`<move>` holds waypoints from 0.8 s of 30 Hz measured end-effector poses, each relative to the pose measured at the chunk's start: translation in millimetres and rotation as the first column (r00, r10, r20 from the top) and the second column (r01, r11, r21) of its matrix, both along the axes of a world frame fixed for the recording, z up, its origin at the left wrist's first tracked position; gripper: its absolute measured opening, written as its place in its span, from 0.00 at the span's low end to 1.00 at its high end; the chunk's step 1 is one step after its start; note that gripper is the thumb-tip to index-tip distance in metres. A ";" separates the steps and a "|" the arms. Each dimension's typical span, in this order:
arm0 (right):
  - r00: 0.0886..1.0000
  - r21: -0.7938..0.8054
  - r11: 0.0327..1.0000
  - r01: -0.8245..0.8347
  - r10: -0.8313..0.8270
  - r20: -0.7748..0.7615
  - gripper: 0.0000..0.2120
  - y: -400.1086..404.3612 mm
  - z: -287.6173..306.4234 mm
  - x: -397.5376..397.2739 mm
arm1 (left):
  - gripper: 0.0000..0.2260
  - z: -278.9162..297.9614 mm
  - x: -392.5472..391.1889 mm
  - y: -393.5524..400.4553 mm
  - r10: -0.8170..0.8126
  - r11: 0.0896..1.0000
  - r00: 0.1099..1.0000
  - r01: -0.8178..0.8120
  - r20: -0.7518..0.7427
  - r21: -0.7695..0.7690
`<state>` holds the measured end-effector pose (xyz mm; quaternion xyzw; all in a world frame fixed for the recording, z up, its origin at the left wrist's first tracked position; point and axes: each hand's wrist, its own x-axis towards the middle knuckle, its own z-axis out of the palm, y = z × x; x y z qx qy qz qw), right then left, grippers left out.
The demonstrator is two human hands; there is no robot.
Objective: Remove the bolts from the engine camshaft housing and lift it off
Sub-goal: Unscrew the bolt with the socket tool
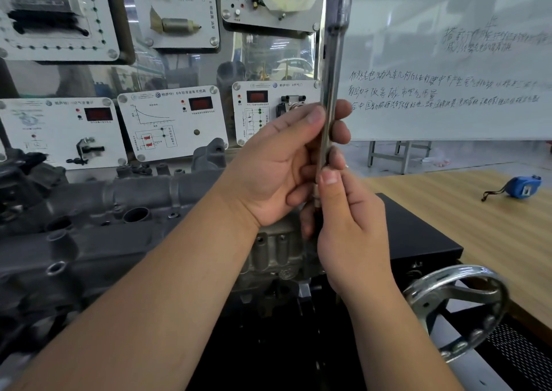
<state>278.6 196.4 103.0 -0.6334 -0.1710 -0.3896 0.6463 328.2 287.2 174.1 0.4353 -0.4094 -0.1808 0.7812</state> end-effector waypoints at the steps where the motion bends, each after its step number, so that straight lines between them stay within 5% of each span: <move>1: 1.000 0.018 1.000 -0.020 0.020 0.001 0.18 0.4 -0.3 0.6 | 0.10 -0.4 0.7 -0.7 0.019 1.000 1.000 -0.019 0.005 0.006; 4: 0.998 0.082 0.995 -0.065 0.064 0.018 0.15 2.2 -1.3 2.1 | 0.05 -1.6 2.2 -1.3 0.067 0.998 0.998 -0.067 -0.007 -0.009; 9: 0.999 -0.034 0.999 0.032 -0.031 0.029 0.10 -0.4 -0.9 1.5 | 0.01 -2.4 3.5 -0.9 0.089 0.996 0.996 -0.089 -0.002 -0.023; 14: 1.000 -0.047 0.999 0.006 -0.006 0.010 0.16 -1.3 -0.5 1.0 | 0.13 1.0 -1.1 0.8 -0.027 1.000 0.999 0.027 -0.019 0.016; 20: 0.997 0.036 0.997 -0.067 0.066 0.033 0.08 1.2 -1.2 1.7 | 0.02 -1.8 0.4 -0.7 0.073 0.997 0.997 -0.073 -0.006 0.011; 24: 0.998 0.035 0.999 -0.021 0.019 0.054 0.05 -1.1 -0.4 1.7 | 0.14 -1.4 1.2 -2.2 0.122 0.992 0.992 -0.122 0.026 0.010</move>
